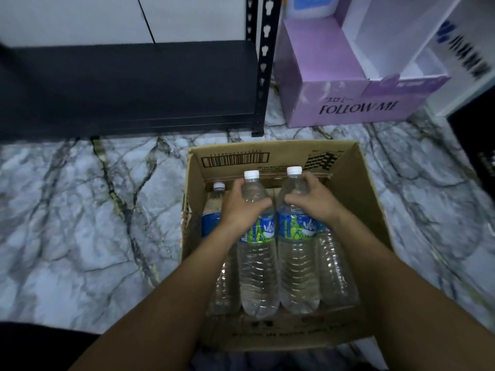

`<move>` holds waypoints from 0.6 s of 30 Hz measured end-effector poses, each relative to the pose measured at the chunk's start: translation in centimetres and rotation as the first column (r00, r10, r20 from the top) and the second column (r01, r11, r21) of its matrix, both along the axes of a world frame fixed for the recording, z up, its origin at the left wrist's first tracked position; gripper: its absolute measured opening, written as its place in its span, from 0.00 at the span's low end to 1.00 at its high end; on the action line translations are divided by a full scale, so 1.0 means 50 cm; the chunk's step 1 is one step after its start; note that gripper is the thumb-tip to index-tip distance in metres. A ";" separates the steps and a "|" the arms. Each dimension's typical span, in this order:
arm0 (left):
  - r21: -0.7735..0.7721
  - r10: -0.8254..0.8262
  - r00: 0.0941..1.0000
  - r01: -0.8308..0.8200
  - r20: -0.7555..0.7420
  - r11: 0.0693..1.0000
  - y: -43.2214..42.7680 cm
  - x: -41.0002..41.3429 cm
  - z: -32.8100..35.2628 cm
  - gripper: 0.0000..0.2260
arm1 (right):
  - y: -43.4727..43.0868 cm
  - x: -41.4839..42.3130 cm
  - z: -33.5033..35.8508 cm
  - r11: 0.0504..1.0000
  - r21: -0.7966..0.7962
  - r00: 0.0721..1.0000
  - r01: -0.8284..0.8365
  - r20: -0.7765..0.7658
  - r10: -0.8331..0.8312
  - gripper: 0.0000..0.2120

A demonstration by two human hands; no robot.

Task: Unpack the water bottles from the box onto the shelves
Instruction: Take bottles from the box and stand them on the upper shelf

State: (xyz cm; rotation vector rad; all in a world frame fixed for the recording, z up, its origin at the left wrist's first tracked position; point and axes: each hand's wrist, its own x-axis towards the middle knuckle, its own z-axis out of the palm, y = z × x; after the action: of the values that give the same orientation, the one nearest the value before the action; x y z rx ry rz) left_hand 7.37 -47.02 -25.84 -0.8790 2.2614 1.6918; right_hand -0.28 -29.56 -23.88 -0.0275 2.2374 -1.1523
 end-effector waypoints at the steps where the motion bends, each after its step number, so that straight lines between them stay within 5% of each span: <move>1: 0.063 -0.007 1.000 0.007 -0.001 0.998 -0.003 0.008 -0.004 0.39 | 0.009 0.008 0.007 0.999 -0.037 1.000 0.003 0.026 -0.002 0.34; 8: 0.134 -0.180 0.983 0.183 -0.031 0.974 0.010 0.054 -0.005 0.48 | 0.064 0.028 0.013 0.987 -0.156 0.988 -0.036 0.146 0.059 0.51; 18: 0.079 -0.126 0.990 0.131 -0.064 0.988 0.031 0.048 0.007 0.47 | 0.067 0.071 0.027 0.993 -0.099 0.994 0.067 -0.076 -0.074 0.38</move>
State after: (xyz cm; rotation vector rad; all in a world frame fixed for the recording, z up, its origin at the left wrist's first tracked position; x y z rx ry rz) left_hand 9.79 -45.48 -25.48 -0.6592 2.2143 1.7611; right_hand 3.27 -26.19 -22.55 -0.0345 2.2668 -1.3181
